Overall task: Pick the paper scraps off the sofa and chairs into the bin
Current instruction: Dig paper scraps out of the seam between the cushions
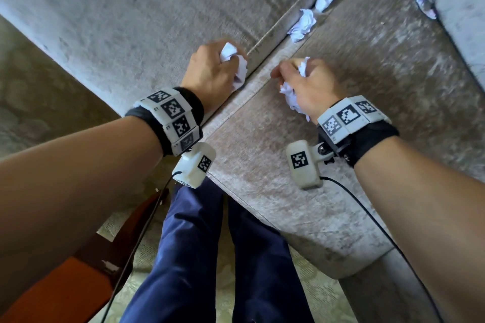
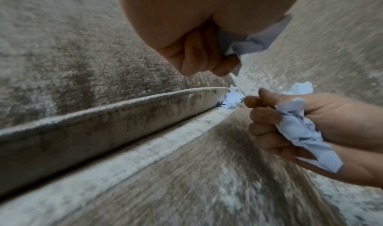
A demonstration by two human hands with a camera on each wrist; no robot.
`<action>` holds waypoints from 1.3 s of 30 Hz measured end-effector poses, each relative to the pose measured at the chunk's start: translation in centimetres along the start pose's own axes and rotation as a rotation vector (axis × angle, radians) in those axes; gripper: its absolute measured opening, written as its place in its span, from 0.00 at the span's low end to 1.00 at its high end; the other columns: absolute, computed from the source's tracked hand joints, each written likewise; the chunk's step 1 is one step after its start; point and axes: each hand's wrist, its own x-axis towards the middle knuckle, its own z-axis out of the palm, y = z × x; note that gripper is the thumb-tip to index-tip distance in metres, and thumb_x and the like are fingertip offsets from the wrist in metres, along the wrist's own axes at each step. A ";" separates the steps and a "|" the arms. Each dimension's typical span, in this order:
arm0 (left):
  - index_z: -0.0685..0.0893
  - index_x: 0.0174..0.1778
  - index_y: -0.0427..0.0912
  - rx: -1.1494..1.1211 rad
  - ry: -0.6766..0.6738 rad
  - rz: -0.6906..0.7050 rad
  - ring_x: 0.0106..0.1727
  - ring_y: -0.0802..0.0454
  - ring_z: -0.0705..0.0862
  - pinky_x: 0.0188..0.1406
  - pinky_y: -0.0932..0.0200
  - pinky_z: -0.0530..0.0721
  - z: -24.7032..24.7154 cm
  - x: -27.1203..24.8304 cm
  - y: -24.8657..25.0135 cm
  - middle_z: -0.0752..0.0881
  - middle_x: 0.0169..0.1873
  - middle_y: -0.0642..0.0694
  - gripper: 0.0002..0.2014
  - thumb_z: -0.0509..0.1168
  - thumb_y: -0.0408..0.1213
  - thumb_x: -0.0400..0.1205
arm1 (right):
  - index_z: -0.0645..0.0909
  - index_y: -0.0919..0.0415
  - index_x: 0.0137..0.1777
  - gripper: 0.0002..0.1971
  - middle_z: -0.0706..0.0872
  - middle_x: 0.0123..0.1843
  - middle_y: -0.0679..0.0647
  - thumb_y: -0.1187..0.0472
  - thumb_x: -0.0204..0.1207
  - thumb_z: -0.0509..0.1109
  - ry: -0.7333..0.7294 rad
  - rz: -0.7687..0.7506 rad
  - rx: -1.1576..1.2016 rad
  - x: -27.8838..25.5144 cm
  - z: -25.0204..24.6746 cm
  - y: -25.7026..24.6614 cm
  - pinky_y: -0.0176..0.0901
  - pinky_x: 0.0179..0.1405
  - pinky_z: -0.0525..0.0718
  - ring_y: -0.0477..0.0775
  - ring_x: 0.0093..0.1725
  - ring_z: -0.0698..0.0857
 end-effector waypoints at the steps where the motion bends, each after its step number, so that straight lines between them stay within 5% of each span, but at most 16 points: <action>1: 0.83 0.32 0.39 -0.005 0.005 -0.011 0.26 0.53 0.80 0.28 0.59 0.77 -0.1 -0.1 0.1 0.83 0.25 0.51 0.10 0.56 0.33 0.71 | 0.86 0.64 0.38 0.15 0.82 0.24 0.52 0.59 0.83 0.63 0.008 -0.015 -0.029 0.1 0.2 -0.1 0.29 0.20 0.70 0.45 0.21 0.77; 4: 0.86 0.39 0.41 0.023 0.020 -0.011 0.24 0.61 0.84 0.27 0.66 0.80 -0.1 -0.3 0.6 0.85 0.24 0.52 0.10 0.59 0.32 0.78 | 0.78 0.64 0.30 0.24 0.77 0.18 0.45 0.49 0.84 0.64 0.048 -0.023 -0.145 0.2 0.6 -0.7 0.30 0.20 0.74 0.36 0.17 0.77; 7: 0.88 0.42 0.45 0.033 0.002 0.033 0.25 0.63 0.85 0.26 0.67 0.82 -0.3 -0.4 1.1 0.86 0.25 0.52 0.09 0.62 0.36 0.84 | 0.70 0.65 0.25 0.32 0.71 0.21 0.55 0.37 0.78 0.66 0.089 -0.035 -0.127 0.0 0.7 -1.4 0.45 0.25 0.88 0.49 0.21 0.79; 12: 0.85 0.37 0.38 0.084 -0.071 0.062 0.28 0.54 0.86 0.34 0.54 0.87 -0.8 -0.1 2.3 0.86 0.23 0.51 0.23 0.65 0.56 0.83 | 0.58 0.58 0.23 0.37 0.67 0.18 0.49 0.23 0.73 0.49 0.170 0.053 -0.263 -0.3 0.0 -2.7 0.44 0.27 0.66 0.47 0.18 0.67; 16: 0.79 0.29 0.48 0.137 -0.083 0.071 0.20 0.65 0.80 0.23 0.73 0.73 -1.2 0.1 3.6 0.85 0.20 0.53 0.19 0.67 0.54 0.83 | 0.68 0.62 0.26 0.33 0.80 0.29 0.57 0.36 0.83 0.49 0.174 0.176 -0.369 -0.1 -0.8 -3.4 0.47 0.37 0.72 0.60 0.32 0.78; 19: 0.77 0.26 0.45 0.210 -0.119 0.043 0.18 0.66 0.78 0.19 0.77 0.68 -1.5 0.2 4.4 0.82 0.16 0.54 0.16 0.64 0.42 0.81 | 0.74 0.66 0.31 0.25 0.84 0.42 0.65 0.53 0.88 0.54 0.182 0.162 -0.520 -0.3 -1.5 -4.0 0.46 0.42 0.73 0.64 0.44 0.82; 21: 0.79 0.28 0.37 0.258 -0.149 0.046 0.20 0.65 0.79 0.19 0.75 0.70 -1.6 0.4 4.7 0.84 0.17 0.53 0.14 0.63 0.39 0.80 | 0.84 0.73 0.47 0.16 0.87 0.54 0.67 0.64 0.85 0.57 0.177 0.113 -0.548 -0.5 -1.9 -4.2 0.49 0.48 0.78 0.66 0.54 0.85; 23: 0.84 0.34 0.34 0.283 -0.169 0.061 0.24 0.64 0.82 0.22 0.72 0.74 -1.5 0.7 4.9 0.86 0.21 0.53 0.13 0.63 0.39 0.80 | 0.84 0.67 0.63 0.15 0.85 0.63 0.63 0.69 0.83 0.58 0.190 0.086 -0.536 -0.7 -2.3 -4.5 0.45 0.55 0.78 0.65 0.62 0.82; 27: 0.88 0.38 0.41 0.246 -0.176 0.044 0.26 0.68 0.84 0.24 0.73 0.78 -1.0 1.3 5.4 0.84 0.19 0.64 0.10 0.63 0.37 0.81 | 0.79 0.62 0.69 0.17 0.84 0.65 0.61 0.67 0.84 0.57 0.245 0.049 -0.485 -0.4 -2.9 -3.9 0.41 0.55 0.77 0.60 0.64 0.81; 29: 0.85 0.42 0.39 0.235 -0.152 0.054 0.26 0.67 0.84 0.22 0.69 0.79 -0.6 1.6 5.4 0.86 0.21 0.60 0.09 0.62 0.37 0.82 | 0.79 0.61 0.69 0.16 0.84 0.65 0.60 0.65 0.84 0.58 0.268 0.052 -0.456 0.1 -2.8 -3.4 0.42 0.57 0.77 0.60 0.64 0.82; 34: 0.80 0.47 0.45 0.233 -0.109 0.041 0.32 0.59 0.88 0.34 0.58 0.86 0.0 2.2 4.3 0.87 0.22 0.53 0.04 0.61 0.37 0.80 | 0.82 0.59 0.58 0.09 0.83 0.50 0.54 0.59 0.81 0.68 0.350 0.093 -0.406 2.6 -2.8 -1.8 0.48 0.53 0.82 0.59 0.57 0.83; 37: 0.83 0.48 0.46 0.215 -0.069 0.017 0.35 0.53 0.90 0.42 0.53 0.89 -0.4 2.8 3.4 0.88 0.26 0.51 0.05 0.63 0.39 0.80 | 0.79 0.57 0.63 0.18 0.84 0.59 0.54 0.52 0.77 0.73 0.362 0.129 -0.390 4.5 -2.2 -1.7 0.51 0.59 0.81 0.59 0.61 0.82; 39: 0.85 0.48 0.45 0.213 -0.049 0.004 0.33 0.54 0.90 0.38 0.58 0.89 -0.4 3.1 3.1 0.88 0.27 0.49 0.06 0.63 0.39 0.81 | 0.75 0.57 0.69 0.24 0.84 0.61 0.54 0.52 0.75 0.73 0.375 0.133 -0.359 5.7 -2.0 -1.9 0.48 0.59 0.80 0.58 0.61 0.82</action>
